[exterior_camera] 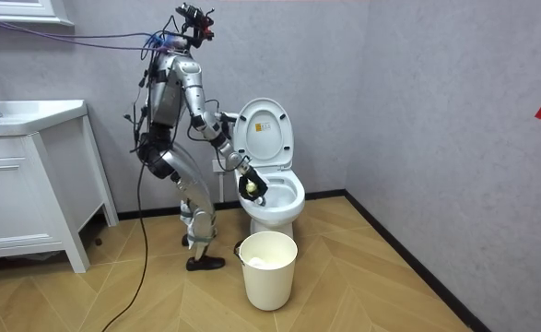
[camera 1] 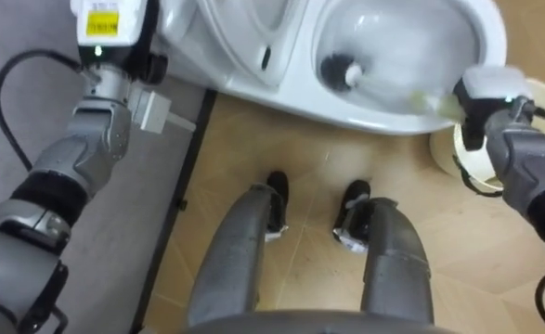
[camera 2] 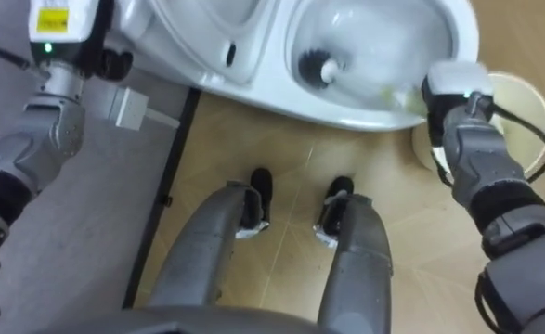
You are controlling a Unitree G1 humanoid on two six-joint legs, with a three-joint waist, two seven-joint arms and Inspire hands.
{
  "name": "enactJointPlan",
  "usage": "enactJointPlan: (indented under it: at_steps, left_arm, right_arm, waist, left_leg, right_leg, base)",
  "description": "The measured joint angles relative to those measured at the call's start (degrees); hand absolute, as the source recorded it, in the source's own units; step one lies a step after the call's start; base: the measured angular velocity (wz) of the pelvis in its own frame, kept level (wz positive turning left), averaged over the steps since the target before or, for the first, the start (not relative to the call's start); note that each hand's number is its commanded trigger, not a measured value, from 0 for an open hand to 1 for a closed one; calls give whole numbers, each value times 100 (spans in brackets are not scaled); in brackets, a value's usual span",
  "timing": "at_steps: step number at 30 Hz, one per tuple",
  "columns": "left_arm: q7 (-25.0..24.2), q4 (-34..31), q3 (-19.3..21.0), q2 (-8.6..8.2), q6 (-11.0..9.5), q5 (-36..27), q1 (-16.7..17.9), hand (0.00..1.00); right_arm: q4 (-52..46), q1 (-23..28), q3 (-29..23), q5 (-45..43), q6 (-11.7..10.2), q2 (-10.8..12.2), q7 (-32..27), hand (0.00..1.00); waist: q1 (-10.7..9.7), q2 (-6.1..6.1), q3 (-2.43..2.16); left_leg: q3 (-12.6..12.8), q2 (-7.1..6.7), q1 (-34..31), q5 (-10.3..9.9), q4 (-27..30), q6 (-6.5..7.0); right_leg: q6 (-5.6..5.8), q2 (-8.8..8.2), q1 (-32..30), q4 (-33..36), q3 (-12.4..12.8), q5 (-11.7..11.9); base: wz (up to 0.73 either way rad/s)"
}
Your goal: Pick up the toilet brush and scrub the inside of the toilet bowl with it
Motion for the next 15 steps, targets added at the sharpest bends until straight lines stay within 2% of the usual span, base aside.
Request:
enactJointPlan:
  at_steps: [3,5,6,9,10,12,15]
  left_arm:
    - [-173,2,16,3,-47,-10,176,0]
    - [-248,-2,64,2,-119,-7,358,0]
    - [-284,-2,83,3,-144,-10,466,0]
    - [-449,0,220,2,-224,-8,767,0]
    - [-540,-3,231,2,-231,-4,864,0]
    - [-662,-24,269,-2,-216,-5,1010,0]
    - [-895,-353,538,-26,-200,-6,1509,0]
  right_arm:
    - [-85,367,-60,-11,-89,11,82,100]
    - [-73,579,-124,-9,-246,8,84,100]
    - [-25,705,-179,-1,-312,23,86,100]
    - [80,1027,-376,-19,-382,161,157,100]
    - [73,1220,-457,-81,-420,214,164,100]
    - [9,1548,-621,-227,-476,281,144,100]
    - [-40,1965,-854,-234,-487,423,137,100]
  waist:
    - [-118,-52,-42]
    - [-179,-118,-82]
    - [-229,-171,-117]
    - [-356,-307,-183]
    - [-403,-376,-229]
    - [-441,-431,-265]
    - [-468,-494,-323]
  left_leg:
    - [0,-25,358,-66,-118,-27]
    - [23,-29,601,-84,-254,-29]
    - [26,-35,759,-92,-336,-26]
    - [31,-36,1226,-108,-585,-8]
    - [33,-36,1457,-109,-705,-8]
    - [33,-32,1793,-112,-932,-4]
    - [88,-33,2311,-120,-1279,13]
  right_leg:
    - [34,11,325,-104,33,-72]
    - [61,30,547,-224,54,-89]
    - [86,39,706,-304,57,-104]
    - [153,87,1197,-566,53,-122]
    - [179,112,1420,-712,46,-113]
    - [237,191,1766,-970,48,-85]
    - [308,251,2268,-1322,77,-41]
  base:
    - [1]
    - [0]
    - [4]
    - [2]
    - [0]
    - [0]
    - [-9]
